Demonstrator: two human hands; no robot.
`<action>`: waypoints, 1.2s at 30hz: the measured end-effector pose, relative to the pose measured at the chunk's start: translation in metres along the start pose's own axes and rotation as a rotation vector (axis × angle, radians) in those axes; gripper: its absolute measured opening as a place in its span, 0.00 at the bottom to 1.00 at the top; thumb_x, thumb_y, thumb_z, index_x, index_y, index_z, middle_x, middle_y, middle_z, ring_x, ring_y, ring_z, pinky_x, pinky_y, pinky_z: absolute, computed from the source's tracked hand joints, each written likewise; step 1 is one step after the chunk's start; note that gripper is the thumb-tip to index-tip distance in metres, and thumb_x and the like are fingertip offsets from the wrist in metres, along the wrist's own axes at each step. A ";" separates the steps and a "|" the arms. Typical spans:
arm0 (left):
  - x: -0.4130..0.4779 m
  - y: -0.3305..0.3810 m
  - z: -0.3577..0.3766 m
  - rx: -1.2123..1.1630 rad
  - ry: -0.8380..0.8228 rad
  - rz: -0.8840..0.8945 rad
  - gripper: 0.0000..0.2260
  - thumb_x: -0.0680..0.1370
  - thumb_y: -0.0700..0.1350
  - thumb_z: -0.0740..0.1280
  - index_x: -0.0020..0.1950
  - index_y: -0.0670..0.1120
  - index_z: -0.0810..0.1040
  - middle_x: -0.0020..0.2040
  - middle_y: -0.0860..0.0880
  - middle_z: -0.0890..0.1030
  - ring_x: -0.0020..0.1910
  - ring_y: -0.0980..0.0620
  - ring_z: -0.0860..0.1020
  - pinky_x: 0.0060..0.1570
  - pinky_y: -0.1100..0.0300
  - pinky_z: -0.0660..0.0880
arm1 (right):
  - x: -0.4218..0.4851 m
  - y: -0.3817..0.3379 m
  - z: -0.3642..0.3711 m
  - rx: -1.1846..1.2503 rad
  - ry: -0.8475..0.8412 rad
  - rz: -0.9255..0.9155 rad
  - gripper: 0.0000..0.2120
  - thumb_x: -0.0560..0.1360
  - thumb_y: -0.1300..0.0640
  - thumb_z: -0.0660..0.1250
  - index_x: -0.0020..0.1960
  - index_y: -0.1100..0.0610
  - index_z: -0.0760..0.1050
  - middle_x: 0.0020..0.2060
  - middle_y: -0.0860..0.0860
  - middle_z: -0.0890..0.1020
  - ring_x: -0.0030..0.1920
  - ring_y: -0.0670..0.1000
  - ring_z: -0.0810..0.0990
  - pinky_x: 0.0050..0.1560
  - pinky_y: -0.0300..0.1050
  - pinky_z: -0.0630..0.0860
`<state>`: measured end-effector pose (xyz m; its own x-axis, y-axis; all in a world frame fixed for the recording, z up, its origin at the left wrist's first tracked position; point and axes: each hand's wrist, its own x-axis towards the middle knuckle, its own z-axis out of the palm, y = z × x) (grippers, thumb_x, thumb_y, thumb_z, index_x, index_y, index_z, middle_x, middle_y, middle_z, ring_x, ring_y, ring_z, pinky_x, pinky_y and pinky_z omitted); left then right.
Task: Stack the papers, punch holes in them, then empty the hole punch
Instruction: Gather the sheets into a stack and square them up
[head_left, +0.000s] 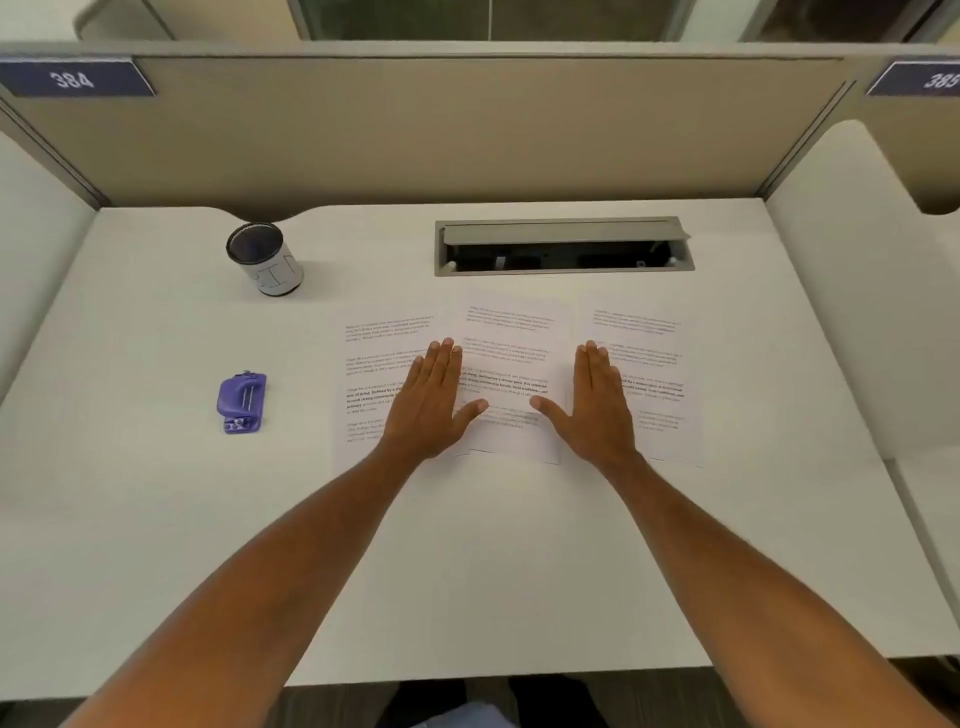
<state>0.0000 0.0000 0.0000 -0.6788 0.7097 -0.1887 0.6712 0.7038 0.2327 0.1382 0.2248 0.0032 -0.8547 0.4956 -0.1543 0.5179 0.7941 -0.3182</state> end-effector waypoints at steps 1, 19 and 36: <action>0.000 -0.001 0.003 0.013 -0.006 -0.010 0.42 0.88 0.66 0.53 0.90 0.40 0.43 0.91 0.40 0.44 0.90 0.42 0.43 0.89 0.44 0.45 | 0.000 0.001 0.003 -0.008 -0.011 0.002 0.53 0.83 0.30 0.63 0.89 0.63 0.45 0.90 0.59 0.47 0.90 0.59 0.45 0.89 0.58 0.46; 0.008 0.001 0.023 -0.154 -0.054 -0.017 0.41 0.87 0.66 0.56 0.90 0.41 0.48 0.91 0.42 0.48 0.91 0.44 0.48 0.89 0.46 0.49 | -0.004 0.008 0.027 0.039 -0.099 0.021 0.54 0.82 0.30 0.63 0.89 0.63 0.43 0.90 0.58 0.46 0.90 0.57 0.42 0.89 0.58 0.44; 0.002 -0.023 0.025 -0.271 -0.011 -0.321 0.44 0.86 0.68 0.56 0.90 0.41 0.47 0.91 0.42 0.45 0.90 0.38 0.41 0.88 0.38 0.44 | -0.005 0.056 0.015 0.021 -0.062 0.157 0.49 0.85 0.31 0.60 0.89 0.61 0.44 0.90 0.57 0.43 0.90 0.57 0.40 0.89 0.58 0.42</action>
<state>-0.0093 -0.0139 -0.0292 -0.8365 0.4570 -0.3024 0.3225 0.8567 0.4026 0.1712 0.2620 -0.0279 -0.7641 0.5901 -0.2606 0.6451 0.7006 -0.3050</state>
